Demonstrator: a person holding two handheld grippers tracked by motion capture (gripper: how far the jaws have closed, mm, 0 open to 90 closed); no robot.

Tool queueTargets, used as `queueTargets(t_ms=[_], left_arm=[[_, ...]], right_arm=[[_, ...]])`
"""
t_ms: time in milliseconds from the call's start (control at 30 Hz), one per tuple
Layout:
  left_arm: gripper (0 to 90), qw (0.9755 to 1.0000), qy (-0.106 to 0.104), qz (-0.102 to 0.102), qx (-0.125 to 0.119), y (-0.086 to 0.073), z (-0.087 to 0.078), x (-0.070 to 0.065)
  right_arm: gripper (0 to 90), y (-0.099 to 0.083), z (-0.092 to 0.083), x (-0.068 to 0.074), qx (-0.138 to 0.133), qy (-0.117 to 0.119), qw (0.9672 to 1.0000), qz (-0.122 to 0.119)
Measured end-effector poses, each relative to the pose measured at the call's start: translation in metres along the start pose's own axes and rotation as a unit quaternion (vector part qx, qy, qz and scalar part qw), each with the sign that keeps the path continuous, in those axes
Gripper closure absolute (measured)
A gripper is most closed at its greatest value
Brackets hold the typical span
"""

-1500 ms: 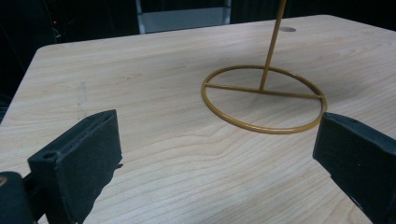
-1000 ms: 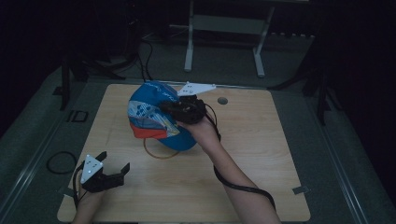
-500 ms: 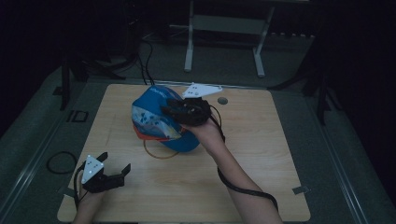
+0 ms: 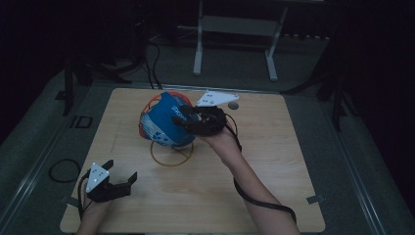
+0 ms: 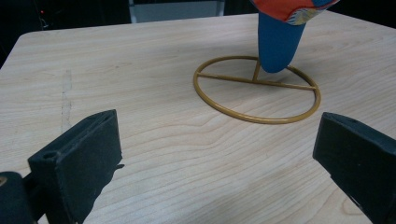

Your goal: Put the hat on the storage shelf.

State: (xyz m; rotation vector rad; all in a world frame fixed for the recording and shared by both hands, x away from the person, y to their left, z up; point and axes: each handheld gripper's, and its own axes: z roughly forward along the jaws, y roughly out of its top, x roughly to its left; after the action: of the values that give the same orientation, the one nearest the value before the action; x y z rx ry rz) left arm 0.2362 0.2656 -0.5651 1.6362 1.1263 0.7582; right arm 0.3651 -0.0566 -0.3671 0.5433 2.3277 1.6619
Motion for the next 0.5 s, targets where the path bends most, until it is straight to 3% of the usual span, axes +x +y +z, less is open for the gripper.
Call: queueTargets(t_ms=[233, 333, 400, 500], left_arm=[[1.6, 1.0, -0.001, -0.001, 0.002, 0.0, 0.0, 0.0], [1.6, 1.0, -0.002, -0.001, 0.003, -0.001, 0.0, 0.0], [1.6, 1.0, -0.002, 0.0, -0.001, 0.0, -0.001, 0.0], [1.6, 1.0, -0.001, -0.002, -0.002, 0.0, -0.001, 0.0]], right_arm=[[29.5, -0.007, -0.01, 0.004, 0.006, 0.008, 0.9999, -0.01], [25.4, -0.013, -0.016, 0.004, -0.002, 0.01, 0.9999, -0.003], [17.6, -0.016, -0.02, 0.003, -0.006, 0.02, 0.9998, -0.002], [15.9, -0.022, -0.026, 0.004, -0.011, 0.022, 0.9997, -0.005]])
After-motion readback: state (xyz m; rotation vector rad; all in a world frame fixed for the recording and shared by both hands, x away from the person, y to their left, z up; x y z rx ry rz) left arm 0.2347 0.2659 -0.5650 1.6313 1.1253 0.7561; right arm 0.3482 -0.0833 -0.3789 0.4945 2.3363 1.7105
